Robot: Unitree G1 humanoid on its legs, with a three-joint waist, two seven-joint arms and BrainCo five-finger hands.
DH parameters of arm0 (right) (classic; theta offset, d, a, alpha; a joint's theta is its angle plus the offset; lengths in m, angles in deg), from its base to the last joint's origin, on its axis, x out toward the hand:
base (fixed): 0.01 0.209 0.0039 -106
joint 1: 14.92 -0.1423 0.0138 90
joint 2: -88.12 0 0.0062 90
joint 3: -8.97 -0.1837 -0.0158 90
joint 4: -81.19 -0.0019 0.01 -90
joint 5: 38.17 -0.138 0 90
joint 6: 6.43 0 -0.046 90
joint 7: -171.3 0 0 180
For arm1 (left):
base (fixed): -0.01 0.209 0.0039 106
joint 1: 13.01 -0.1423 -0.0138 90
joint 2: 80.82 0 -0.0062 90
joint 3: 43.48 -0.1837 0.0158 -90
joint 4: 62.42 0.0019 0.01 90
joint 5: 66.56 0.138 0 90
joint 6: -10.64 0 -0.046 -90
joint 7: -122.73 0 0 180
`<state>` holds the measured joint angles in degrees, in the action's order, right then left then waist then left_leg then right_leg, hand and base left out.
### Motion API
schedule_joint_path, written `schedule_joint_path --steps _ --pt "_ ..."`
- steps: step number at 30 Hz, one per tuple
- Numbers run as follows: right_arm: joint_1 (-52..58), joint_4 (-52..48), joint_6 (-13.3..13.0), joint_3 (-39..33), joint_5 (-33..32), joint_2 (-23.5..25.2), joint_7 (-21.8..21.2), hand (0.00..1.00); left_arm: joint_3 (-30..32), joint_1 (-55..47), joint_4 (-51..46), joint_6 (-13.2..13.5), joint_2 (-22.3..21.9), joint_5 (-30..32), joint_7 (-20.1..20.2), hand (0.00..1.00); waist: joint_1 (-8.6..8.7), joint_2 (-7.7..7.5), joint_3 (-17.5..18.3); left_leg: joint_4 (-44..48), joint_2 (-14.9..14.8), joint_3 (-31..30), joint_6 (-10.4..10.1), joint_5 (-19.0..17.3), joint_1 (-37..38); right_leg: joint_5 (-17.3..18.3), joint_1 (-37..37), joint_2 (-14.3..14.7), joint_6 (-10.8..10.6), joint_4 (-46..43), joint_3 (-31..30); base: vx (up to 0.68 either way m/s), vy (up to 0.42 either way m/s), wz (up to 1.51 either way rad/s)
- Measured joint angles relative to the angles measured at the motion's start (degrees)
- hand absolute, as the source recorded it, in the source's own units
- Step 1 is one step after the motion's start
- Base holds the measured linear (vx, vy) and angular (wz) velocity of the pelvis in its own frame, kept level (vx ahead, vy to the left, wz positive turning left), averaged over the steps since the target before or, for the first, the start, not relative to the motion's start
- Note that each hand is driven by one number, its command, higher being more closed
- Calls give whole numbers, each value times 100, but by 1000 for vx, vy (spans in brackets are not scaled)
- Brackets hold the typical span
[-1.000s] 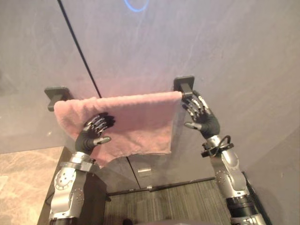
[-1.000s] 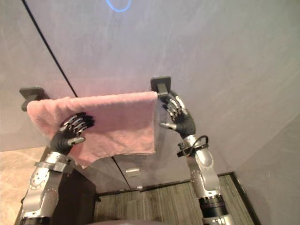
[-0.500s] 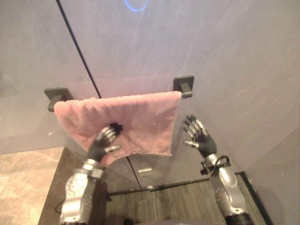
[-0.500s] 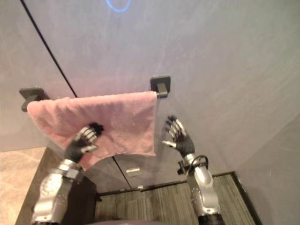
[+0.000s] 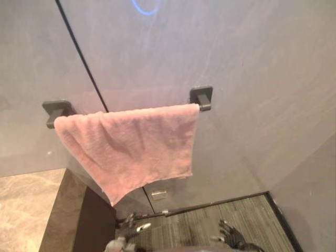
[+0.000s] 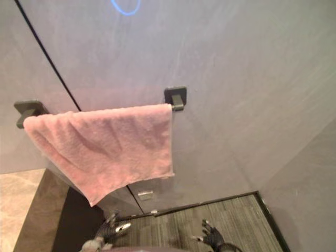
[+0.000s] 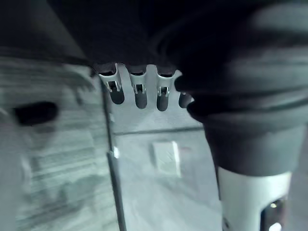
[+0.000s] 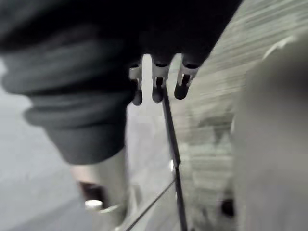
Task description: Organize washtable
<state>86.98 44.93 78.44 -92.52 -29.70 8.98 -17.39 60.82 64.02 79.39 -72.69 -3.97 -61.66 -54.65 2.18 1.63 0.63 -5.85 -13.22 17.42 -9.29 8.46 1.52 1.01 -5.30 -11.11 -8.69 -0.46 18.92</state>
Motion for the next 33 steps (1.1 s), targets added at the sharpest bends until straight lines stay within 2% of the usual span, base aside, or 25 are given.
schedule_joint_path --steps 3,8,10,14,17,18,20,21,22,23,24,25,26,27,28,29,30,31,33 --pt "-68 678 219 -632 365 -18 296 0 620 -18 494 -148 -30 25 -402 0 -59 -15 -66 -1 4 -3 -13 -49 119 2 -162 4 -1 57 26 4 1 3" --pt "-25 699 444 -1067 462 95 362 0 1445 -229 617 -293 -241 19 -390 0 -94 6 -69 -1 -9 55 -13 -77 145 14 -171 9 -3 61 0 2 1 -2" --pt "-29 699 457 -1097 443 117 360 0 1672 -304 617 -304 -345 -105 -367 0 -156 13 -81 0 -48 130 -32 -98 141 25 -180 41 14 67 -31 0 -5 -8" --pt "-89 699 469 -1024 451 130 347 0 1776 -359 617 -305 -385 -337 -366 0 -173 1 -109 1 -147 161 -60 -117 220 64 -254 134 63 78 -45 18 -26 -5" --pt "-150 632 548 -482 463 26 349 0 1719 -201 610 -304 -395 -441 -394 0 -316 2 -139 28 -231 160 -55 -50 182 84 -240 216 91 36 5 24 -39 4" --pt "-244 583 553 -231 469 -34 350 0 1686 -73 595 -300 -424 -452 -400 0 -303 6 -174 38 -240 131 -13 1 100 110 -206 214 100 -14 125 4 -31 28" --pt "-446 460 544 -14 451 -103 374 0 1640 104 539 -298 -484 -459 -424 0 -314 78 -171 37 -291 167 209 68 -100 227 8 224 168 -262 263 -24 -32 30" --pt "-562 307 519 -16 424 -78 387 0 1535 224 427 -291 -446 -463 -441 0 -301 71 -211 -3 -420 308 589 -108 -233 197 158 313 290 -320 364 -21 -42 25" --pt "-709 335 494 -65 348 184 409 0 1503 413 377 -291 -340 -465 -495 0 -300 -328 -203 534 -520 1085 755 -655 -362 49 159 237 351 -89 492 4 -74 28" --pt "-806 309 463 -114 287 303 429 0 1499 547 371 -300 -260 -461 -541 0 -300 -371 -358 1669 -758 1173 860 -776 -659 38 136 208 349 -166 569 38 -79 38" --pt "-848 158 414 -179 206 258 476 0 1330 659 343 -301 -413 -447 -549 0 -299 -89 -518 3581 -1123 1082 791 -978 -1126 69 123 267 433 -564 726 45 -41 53" --pt "-810 98 413 -212 160 178 493 0 1150 670 292 -303 -520 -430 -539 0 -244 66 -572 3627 -1187 1063 761 -889 -1178 136 123 276 515 -861 816 1 -14 69" --pt "-757 115 440 -322 102 217 484 0 852 685 172 -277 -705 -419 -535 0 -208 200 -528 2783 -1011 754 439 -645 -858 428 373 558 480 -781 801 -120 -119 71" --pt "-762 129 433 -377 99 473 476 0 824 805 35 -220 -609 -406 -537 0 -152 -85 -553 3527 -654 470 -148 -1266 -715 -79 419 798 1083 -183 805 -135 -211 68" --pt "-736 79 402 -394 118 457 460 0 766 914 210 -231 -711 -394 -555 0 -87 80 -642 4101 -695 201 -320 -1609 -789 -116 292 878 1148 -201 935 -134 -193 24" --pt "-833 1 423 -562 104 335 489 0 335 922 266 -243 -718 -330 -514 0 -35 307 -552 4142 -374 -38 -182 -2085 -408 -230 535 932 1285 -422 853 -19 -37 3" --pt "-836 -39 427 -602 94 353 494 0 260 977 264 -243 -733 -284 -514 0 24 318 -563 3971 -278 4 -25 -2188 -277 -223 576 936 1282 -443 858 -37 41 -25" --pt "-823 -130 432 -669 61 425 491 0 65 1182 267 -234 -762 -151 -518 0 26 284 -608 3123 -50 109 191 -2322 73 -210 826 901 1283 -672 832 -81 65 -15" --pt "-814 -136 444 -659 59 503 483 0 -155 1366 267 -223 -719 -60 -512 0 25 190 -681 2548 128 179 230 -2342 284 -144 1086 778 1266 -994 738 -169 74 -17"
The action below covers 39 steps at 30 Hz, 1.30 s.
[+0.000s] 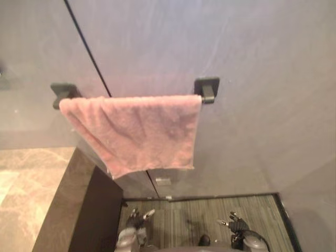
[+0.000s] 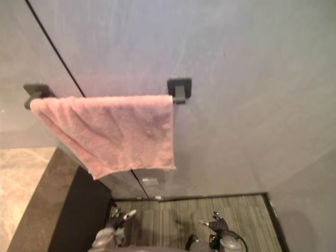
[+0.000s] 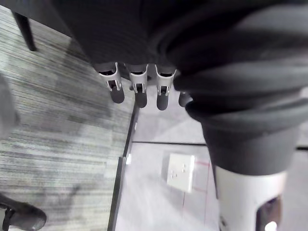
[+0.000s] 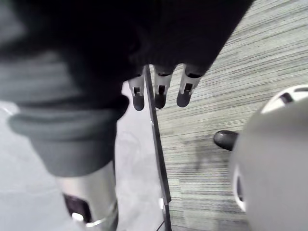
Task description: Organize washtable
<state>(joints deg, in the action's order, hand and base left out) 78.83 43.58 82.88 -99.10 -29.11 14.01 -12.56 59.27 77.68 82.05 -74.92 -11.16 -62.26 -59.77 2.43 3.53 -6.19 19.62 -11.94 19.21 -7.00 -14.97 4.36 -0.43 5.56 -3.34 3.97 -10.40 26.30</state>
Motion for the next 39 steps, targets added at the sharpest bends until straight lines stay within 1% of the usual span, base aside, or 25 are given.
schedule_joint_path --steps 3,5,7,8,10,11,12,13,14,15,16,17,19,20,22,24,25,27,29,31,32,35,36,37,39 --pt "-33 -77 3 63 -45 132 -9 0 -287 190 12 30 59 222 82 0 20 -400 -331 -294 256 321 226 -95 210 88 371 -305 -213 -626 -407 -296 58 -43" --pt "18 -122 4 102 -48 108 -37 0 -278 25 19 29 -4 299 114 0 -21 -361 -285 -250 184 678 307 -80 186 -31 551 -243 -477 -697 -749 -302 43 -85" --pt "80 -217 -5 67 -54 130 -116 0 -127 -114 33 18 7 319 112 0 11 -374 -255 -220 131 966 405 2 112 540 791 -590 -263 -2125 -639 -260 20 -70" --pt "100 -203 -7 -5 -41 131 -148 0 -65 -194 32 12 21 315 108 0 -29 -351 -221 -217 65 1062 395 73 72 815 733 -804 -291 -2865 -603 -185 -29 -43" --pt "91 -73 -7 -30 10 118 -144 0 -60 -378 38 11 104 305 109 0 -51 -368 -104 -218 15 1126 352 204 -81 1043 487 -1193 -458 -3475 -661 -124 -184 -40" --pt "94 80 -8 -25 22 123 -134 0 -7 -432 32 30 187 288 110 0 -54 -505 35 -136 31 1168 341 307 -203 1087 236 -1424 -599 -3311 -819 -64 -205 -34" --pt "72 145 -3 -28 25 132 -137 0 87 -419 80 34 262 284 112 0 -95 -548 46 -106 72 1181 384 352 -242 1184 200 -1324 -728 -3100 -826 -92 -228 -35" --pt "59 255 -13 -124 7 95 -143 0 144 -410 207 32 228 252 115 0 -143 -433 61 -315 107 966 489 433 -327 1199 62 -1007 -660 -2582 -859 -177 -94 -36" --pt "6 344 -13 -182 16 -24 -130 0 142 -463 260 34 181 236 126 0 -206 -260 183 -753 425 471 490 443 -415 1191 -214 -759 -668 -1715 -1111 -222 -80 -51" --pt "-71 521 1 -175 30 -143 -128 0 155 -492 243 53 147 203 121 0 -362 -167 241 -878 489 221 621 753 -484 1346 -275 -641 -711 -1481 -1383 -195 -23 -32" --pt "-168 724 3 23 59 -137 -131 0 205 -498 173 108 241 152 98 0 -349 -353 226 -549 500 225 530 827 -783 1660 -228 -738 -865 -1443 -1532 -141 -103 -8" --pt "-194 787 1 158 62 -134 -135 0 211 -495 159 107 307 134 92 0 -332 -426 255 -377 492 179 527 822 -938 1794 -226 -723 -846 -1263 -1538 -128 -216 30" --pt "-272 882 3 334 72 -252 -131 0 241 -598 176 90 340 36 76 0 -369 -261 219 -266 199 45 386 915 -1240 1543 -223 -372 -683 -860 -1364 -126 -204 32" --pt "-359 923 2 344 84 -302 -101 0 275 -677 165 92 334 -151 45 0 -382 -154 179 -438 111 -153 294 1156 -1309 1399 -243 -218 -579 -689 -1214 -157 -149 34" --pt "-419 934 -3 497 85 -424 -73 0 276 -699 186 99 353 -258 -37 0 -421 -104 135 -879 88 -365 76 1566 -1282 1294 -236 -95 -419 -632 -984 -171 -154 54" --pt "-470 932 -21 608 126 -476 -15 0 307 -691 188 114 389 -341 -53 0 -440 -240 34 -1184 89 -605 -162 1962 -1332 1172 -222 -73 -245 -471 -636 -210 -148 68" --pt "-486 927 -26 599 143 -476 4 0 335 -666 185 113 395 -350 -56 0 -426 -239 19 -773 39 -611 -53 1857 -1474 1126 -237 -86 -165 -425 -388 -199 -139 76" --pt "-429 908 -56 497 171 -622 16 0 436 -660 181 115 391 -364 -114 0 -408 -289 1 1174 -272 -240 455 1085 -1513 1009 -340 -200 -17 -328 62 -148 -107 72" --pt "-332 896 -81 364 166 -702 18 0 500 -688 242 97 391 -364 -143 0 -255 -289 4 2049 -540 -162 441 904 -1082 880 -472 -265 -20 -191 347 -120 39 81" --pt "-168 922 -70 -9 162 -715 15 0 527 -689 356 91 381 -366 -139 0 -156 -271 11 2112 -806 -207 435 904 -487 750 -514 -310 -47 -108 604 -112 166 95" --pt "-83 932 -44 -254 159 -715 16 0 543 -694 395 76 366 -366 -140 0 -111 -267 12 1881 -930 -238 406 921 -132 667 -403 -376 -75 -127 792 -145 278 97" --pt "21 956 2 -682 97 -714 14 0 481 -705 414 35 278 -366 -128 0 21 -161 57 530 -906 -539 -201 1349 446 386 -76 -596 -219 -187 1252 -152 322 107" --pt "70 986 13 -870 42 -771 12 0 343 -699 399 36 221 -359 -123 0 55 24 94 -506 -872 -587 -422 1654 642 293 88 -718 -272 -355 1501 -190 422 113" --pt "120 1067 32 -1042 7 -762 16 0 213 -702 397 32 231 -355 -115 0 99 16 89 -968 -750 -603 -634 1440 745 257 223 -898 -295 -572 1643 -261 494 151" --pt "85 1147 69 -1143 -148 -725 23 0 -26 -761 338 22 361 -296 -52 0 167 -67 48 -1692 -416 -593 -558 1033 821 121 295 -1481 -431 -885 1809 -285 470 138"
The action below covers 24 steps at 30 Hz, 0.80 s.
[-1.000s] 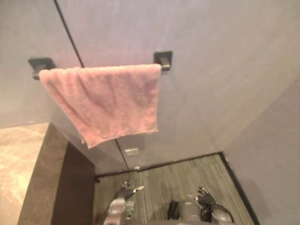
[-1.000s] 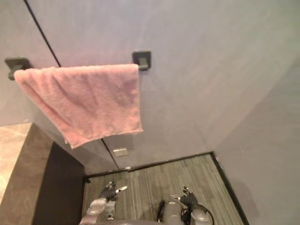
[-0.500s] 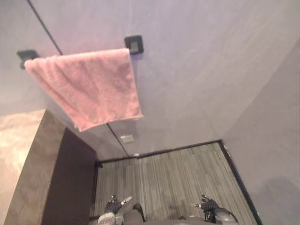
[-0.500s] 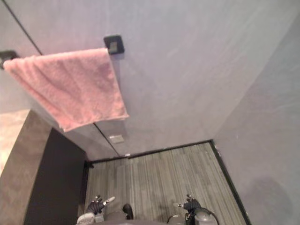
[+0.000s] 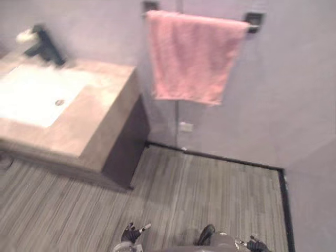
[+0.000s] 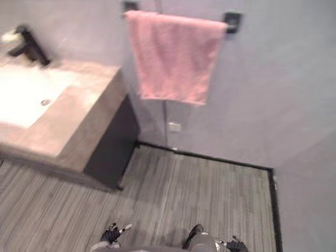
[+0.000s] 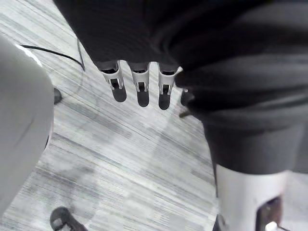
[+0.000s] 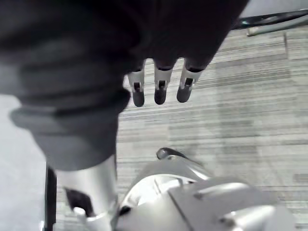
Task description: Organize washtable
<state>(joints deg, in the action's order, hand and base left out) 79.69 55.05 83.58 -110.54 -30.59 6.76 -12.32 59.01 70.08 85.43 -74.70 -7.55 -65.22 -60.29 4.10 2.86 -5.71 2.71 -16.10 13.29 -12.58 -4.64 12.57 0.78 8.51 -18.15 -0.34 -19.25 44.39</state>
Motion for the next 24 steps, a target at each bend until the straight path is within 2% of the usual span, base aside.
schedule_joint_path --steps 1,2,3,4,5,6,7,8,9,10,11,12,13,14,15,17,18,19,20,21,22,23,24 --pt "80 -8 21 -52 -49 -22 8 0 -162 -35 -1 -1 23 92 53 0 -4 -6 -23 -315 256 -67 -8 -95 104 -61 -6 -349 -88 -186 5 -200 384 100" --pt "97 -17 23 -71 -78 -12 8 0 -200 -51 -4 -1 69 135 61 0 -4 -86 -31 -402 413 -136 -4 -103 130 -82 -11 -552 -103 -283 -81 -148 340 108" --pt "164 -86 32 -90 -143 62 10 0 -273 -57 -34 15 193 197 68 0 -11 -228 -37 -478 665 -323 -2 -104 138 -144 -4 -839 -10 -435 -483 -102 225 88" --pt "211 -176 35 -90 -152 104 18 0 -297 -71 -44 22 240 229 62 0 -20 -247 -39 -475 728 -401 33 -121 135 -174 -2 -874 29 -448 -766 -117 166 100" --pt "283 -336 29 -84 -150 177 20 0 -282 -113 -58 56 299 227 44 0 -36 -225 -33 -416 720 -537 168 -190 86 -122 -26 -651 -8 -345 -1511 -94 49 76" --pt "268 -398 29 15 -152 257 20 0 -266 -119 -65 88 331 226 38 0 -83 -199 -43 -305 757 -563 301 -264 -44 -1 -32 -293 -54 -222 -2389 -73 27 65" --pt "243 -400 23 30 -155 284 27 0 -221 -119 -66 91 319 228 42 0 -134 -190 -58 -228 765 -600 355 -294 -121 2 -21 -216 -58 -223 -2704 -71 30 53" --pt "232 -419 9 30 -191 333 51 0 -59 -118 -135 93 284 233 44 0 -179 -264 -77 -117 786 -730 373 -296 -199 3 -8 -186 -72 -343 -3025 -83 10 53" --pt "260 -483 6 42 -248 375 73 0 70 -136 -173 94 249 260 46 0 -187 -221 -113 -6 762 -851 412 -314 -261 178 -14 -158 -264 -563 -3105 -100 -74 77" --pt "287 -599 -3 140 -278 484 99 0 260 -168 -174 96 234 304 48 0 -181 -250 -106 156 668 -1013 461 -350 -377 728 -68 148 -463 -942 -3241 -77 -136 82" --pt "367 -668 -37 262 -298 589 98 0 449 -165 -184 99 202 329 50 0 -203 -323 -99 282 661 -1118 461 -350 -515 1126 -178 327 -380 -862 -3228 -76 -217 90" --pt "348 -682 -110 349 -328 709 80 0 685 -151 -222 134 146 342 55 0 -242 -438 -78 404 663 -1236 462 -352 -737 1404 -305 403 -680 -549 -3310 -82 -201 76" --pt "343 -678 -139 358 -373 693 82 0 797 -141 -230 131 121 345 54 0 -230 -414 -90 422 625 -1330 505 -325 -841 1419 -305 436 -644 -549 -3196 -132 -234 95" --pt "386 -671 -162 342 -420 693 118 0 994 -138 -251 129 9 352 60 0 -239 -398 -81 408 626 -1452 751 -160 -1020 1529 -317 496 -611 -479 -3090 -121 -238 111" --pt "451 -678 -189 344 -453 695 116 0 1053 -135 -292 130 -53 393 63 0 -222 -376 -72 386 645 -1486 911 -56 -1137 1620 -371 579 -592 -404 -3102 -110 -285 160" --pt "544 -677 -208 353 -476 691 122 0 1077 -145 -389 111 -137 410 58 0 -228 -340 -80 413 812 -1643 933 -37 -1314 1643 -635 592 -593 -264 -2762 -21 -190 157" --pt "561 -676 -198 390 -462 702 128 0 1081 -141 -456 97 -136 411 60 0 -270 -386 -82 485 826 -1766 859 98 -1478 1569 -830 503 -611 -196 -2298 57 -53 186" --pt "589 -686 -197 511 -405 705 154 0 1091 -123 -520 88 -130 400 57 0 -258 -449 -72 690 810 -1490 815 207 -1753 1519 -1113 396 -609 -69 -1764 88 -30 196" --pt "588 -700 -196 565 -340 706 175 0 1134 -105 -542 85 -137 396 49 0 -270 -472 -57 843 776 -1132 836 220 -1851 1492 -1198 390 -599 -35 -1584 158 41 188" --pt "570 -745 -186 661 -216 697 229 0 1287 -76 -599 84 -243 375 32 0 -351 -512 -55 1044 612 -209 875 254 -1983 1438 -1302 378 -588 26 -1365 136 54 129" --pt "520 -766 -182 719 -168 690 237 0 1395 -79 -670 85 -263 346 9 0 -442 -545 -54 1122 501 335 888 269 -1993 1377 -1407 377 -601 132 -1273 153 89 98" --pt "347 -858 -175 753 -80 713 242 0 1439 -78 -679 89 -260 312 -26 0 -570 -555 -35 1158 404 762 898 278 -1989 1236 -1486 411 -523 233 -1258 92 91 38" --pt "241 -914 -182 754 -53 729 244 0 1440 -78 -673 88 -254 312 -39 0 -601 -546 -24 1150 397 814 908 288 -1976 1145 -1509 422 -535 298 -1267 121 162 7"
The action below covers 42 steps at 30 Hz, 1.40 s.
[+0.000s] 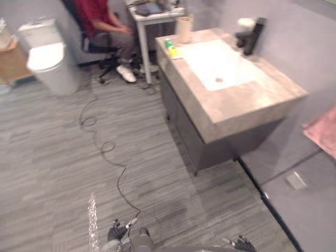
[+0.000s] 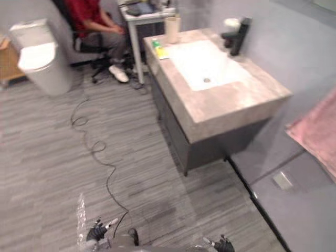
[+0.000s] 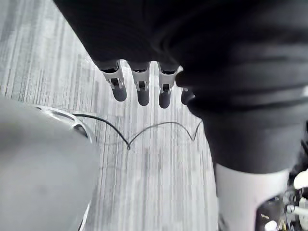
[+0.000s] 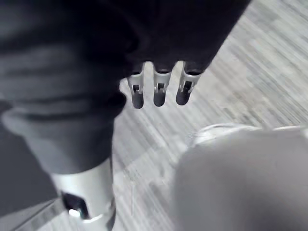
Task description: Organize washtable
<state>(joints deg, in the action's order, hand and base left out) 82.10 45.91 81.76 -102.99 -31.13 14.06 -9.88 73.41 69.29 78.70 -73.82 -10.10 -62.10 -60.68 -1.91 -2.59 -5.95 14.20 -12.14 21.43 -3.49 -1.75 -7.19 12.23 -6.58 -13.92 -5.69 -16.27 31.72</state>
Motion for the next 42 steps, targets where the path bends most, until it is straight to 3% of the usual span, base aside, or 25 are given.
schedule_joint_path --steps 1,5,10,12,13,15,16,19,21,22,23,25,26,28,29,30,31,33,35,38,41,42 --pt "-241 -52 -21 12 35 61 -7 0 -4 1 3 8 25 11 -11 0 -59 -72 54 -51 43 55 -2 18 5 -161 -18 11 -27 214 -43 80 144 -7" --pt "-619 260 -51 164 84 210 -19 0 -238 3 101 -5 250 21 20 0 -36 -226 158 -265 247 41 51 58 3 -378 -74 -15 -182 565 -41 59 94 2" --pt "-493 604 58 168 138 187 -19 0 -787 22 291 -7 420 92 75 0 152 -51 117 -945 578 -291 166 372 207 -826 -220 -39 -278 736 83 28 104 34" --pt "-493 684 74 130 -2 154 -18 0 -1324 75 311 2 462 370 73 0 286 4 50 -993 773 -432 320 283 218 -846 -98 -296 -293 177 102 26 141 38" --pt "-508 640 71 76 -91 81 -24 0 -1681 154 391 8 536 626 85 0 319 17 -37 -1006 883 -463 474 173 351 -856 210 -643 -54 -788 -29 26 234 36" --pt "-510 522 31 29 -152 34 -9 0 -2073 213 385 16 593 879 87 0 404 177 -170 -1163 930 -521 532 52 696 -896 671 -920 641 -1985 -556 4 191 17" --pt "-516 439 -14 94 -166 70 -24 0 -2272 224 368 36 699 1062 86 0 433 162 -177 -1258 929 -528 577 16 855 -411 962 -816 594 -2368 -790 -13 106 5" --pt "-532 456 -34 205 -221 79 -14 0 -2533 311 375 57 750 1250 101 0 441 106 -198 -1574 906 -447 592 7 1116 -10 1531 -378 472 -1917 -461 15 79 -3" --pt "-555 452 -33 204 -254 66 -19 0 -2686 346 383 49 748 1248 108 0 452 103 -203 -1630 891 -377 591 6 1142 -53 1728 -176 465 -1366 -162 56 25 -10" --pt "-561 462 -25 173 -264 80 -19 0 -2804 375 396 39 737 1240 138 0 466 63 -195 -1616 903 -268 550 -19 1110 -319 1800 13 555 -572 95 41 9 -7" --pt "-559 466 -23 115 -268 92 -18 0 -2867 375 397 34 734 1239 147 0 479 47 -188 -1612 923 -256 518 -40 1129 -451 1800 55 609 -357 138 69 -7 -1" --pt "-506 445 14 -162 -265 131 -17 0 -2855 372 381 21 682 1239 209 0 504 -69 -145 -1365 992 -248 379 -318 1205 -560 1644 177 678 -36 141 157 -59 6" --pt "-495 438 33 -221 -268 137 -20 0 -2849 376 379 12 673 1240 209 0 507 -74 -144 -1181 970 -255 334 -454 1188 -622 1589 193 746 11 111 199 -124 2" --pt "-452 304 79 -279 -284 113 -14 0 -2835 330 341 -5 607 1239 203 0 570 44 -106 -270 579 -218 32 -977 1092 -642 1357 399 762 63 200 211 -131 -9" --pt "-414 174 86 -243 -260 113 -15 0 -2630 311 274 -14 523 1242 207 0 591 164 -122 1123 166 -227 -163 -1223 656 -613 1199 594 793 92 245 294 -150 -27" --pt "-407 123 110 -192 -232 114 -14 0 -2457 309 162 -27 449 1246 205 0 569 218 -132 2336 -238 -248 -257 -1165 208 -560 1061 769 806 120 187 482 -152 -74" --pt "-357 64 126 6 -217 126 4 0 -2321 312 35 -31 407 1241 196 0 454 268 -138 3715 -769 -243 -442 -915 -195 -466 829 1022 974 133 -83 432 -90 -94" --pt "-340 56 116 93 -195 171 20 0 -2297 316 1 -18 373 1241 195 0 381 192 -69 4227 -977 -78 -392 -925 -266 -375 724 1047 1008 127 -423 339 -1 -109" --pt "-387 64 110 131 -171 195 68 0 -2298 375 24 -19 308 1241 194 0 420 147 -78 4115 -978 44 -303 -981 -382 -359 608 1016 976 215 -665 262 36 -75" --pt "-537 354 110 206 -10 147 131 0 -2383 476 156 -10 282 1242 181 0 416 144 -82 3214 -828 -89 -255 -1057 -454 -442 480 899 852 375 -1047 353 177 -64" --pt "-711 602 102 303 139 113 139 0 -2535 507 297 -5 327 1250 178 0 407 94 -112 1707 -472 -770 -260 -1049 -433 -525 323 641 713 462 -1362 216 311 -42" --pt "-747 714 86 450 198 67 137 0 -2577 507 305 -2 366 1249 174 0 412 109 -104 881 -360 -1221 -232 -943 -299 -574 285 559 581 494 -1525 198 445 -64"
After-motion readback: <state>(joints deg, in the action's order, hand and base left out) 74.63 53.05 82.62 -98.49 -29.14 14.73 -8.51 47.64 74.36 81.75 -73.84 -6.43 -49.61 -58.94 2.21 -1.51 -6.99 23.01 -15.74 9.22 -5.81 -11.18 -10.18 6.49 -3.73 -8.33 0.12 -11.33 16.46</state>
